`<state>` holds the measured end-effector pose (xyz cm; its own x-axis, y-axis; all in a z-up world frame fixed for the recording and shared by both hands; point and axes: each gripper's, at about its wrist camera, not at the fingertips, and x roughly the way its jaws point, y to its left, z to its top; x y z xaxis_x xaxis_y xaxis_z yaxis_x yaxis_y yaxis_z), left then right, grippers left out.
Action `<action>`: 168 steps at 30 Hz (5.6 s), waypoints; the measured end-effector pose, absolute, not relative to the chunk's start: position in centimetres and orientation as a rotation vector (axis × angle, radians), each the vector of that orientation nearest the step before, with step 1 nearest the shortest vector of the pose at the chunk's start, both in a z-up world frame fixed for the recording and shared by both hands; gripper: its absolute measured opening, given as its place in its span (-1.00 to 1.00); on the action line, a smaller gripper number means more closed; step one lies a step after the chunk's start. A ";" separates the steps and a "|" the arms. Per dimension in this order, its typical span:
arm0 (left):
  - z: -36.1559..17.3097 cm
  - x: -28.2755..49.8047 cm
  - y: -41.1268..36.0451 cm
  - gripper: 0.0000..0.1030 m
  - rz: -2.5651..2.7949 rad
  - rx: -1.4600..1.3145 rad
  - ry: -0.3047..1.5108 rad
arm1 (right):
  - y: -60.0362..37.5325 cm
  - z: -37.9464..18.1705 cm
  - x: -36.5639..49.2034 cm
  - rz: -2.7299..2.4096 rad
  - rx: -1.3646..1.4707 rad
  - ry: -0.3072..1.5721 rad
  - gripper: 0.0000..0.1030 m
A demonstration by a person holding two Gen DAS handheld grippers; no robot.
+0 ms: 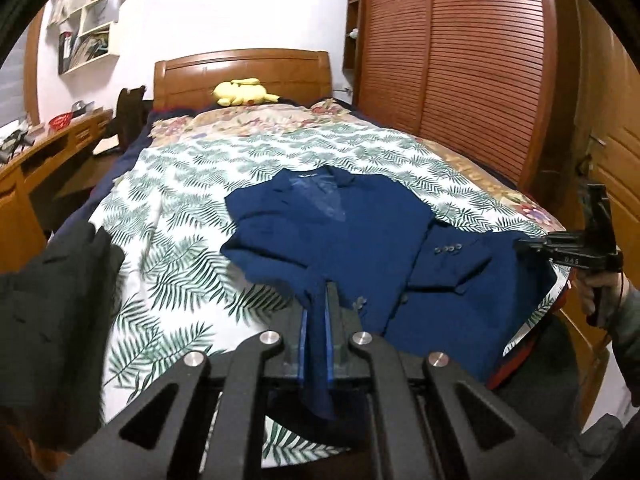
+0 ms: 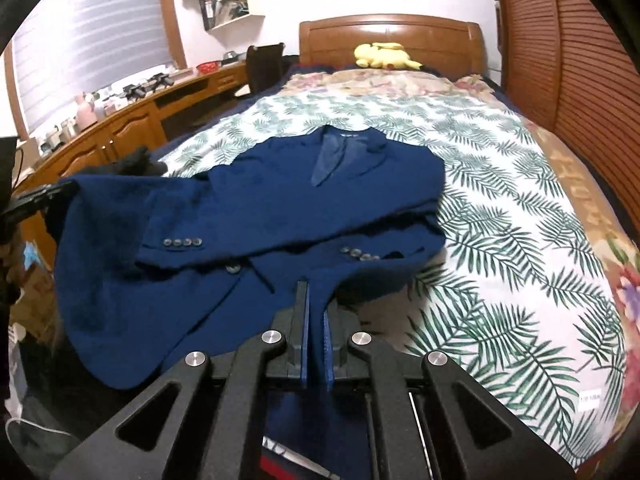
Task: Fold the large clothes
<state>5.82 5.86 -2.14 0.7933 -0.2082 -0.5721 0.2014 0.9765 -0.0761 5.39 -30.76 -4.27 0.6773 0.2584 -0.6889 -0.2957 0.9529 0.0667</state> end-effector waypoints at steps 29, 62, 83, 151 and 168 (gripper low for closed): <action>0.0 5.0 3.6 -0.96 -0.214 0.017 0.593 | -32.4 -10.1 0.9 0.321 0.005 0.927 -0.91; 8.4 11.6 6.4 -0.96 -0.141 -0.054 0.483 | -35.1 8.0 7.2 0.169 -0.094 0.534 -0.95; -1.1 23.8 6.0 -0.73 -0.104 -0.027 0.630 | -35.3 -4.2 21.3 0.039 -0.224 0.736 -0.58; -12.4 19.2 16.7 -0.25 -0.044 -0.056 0.669 | -7.8 -9.1 38.7 0.236 -0.570 0.803 -0.81; -12.2 19.8 15.8 -0.23 -0.071 -0.067 0.661 | -13.5 -10.0 41.2 0.101 -0.431 0.851 -0.21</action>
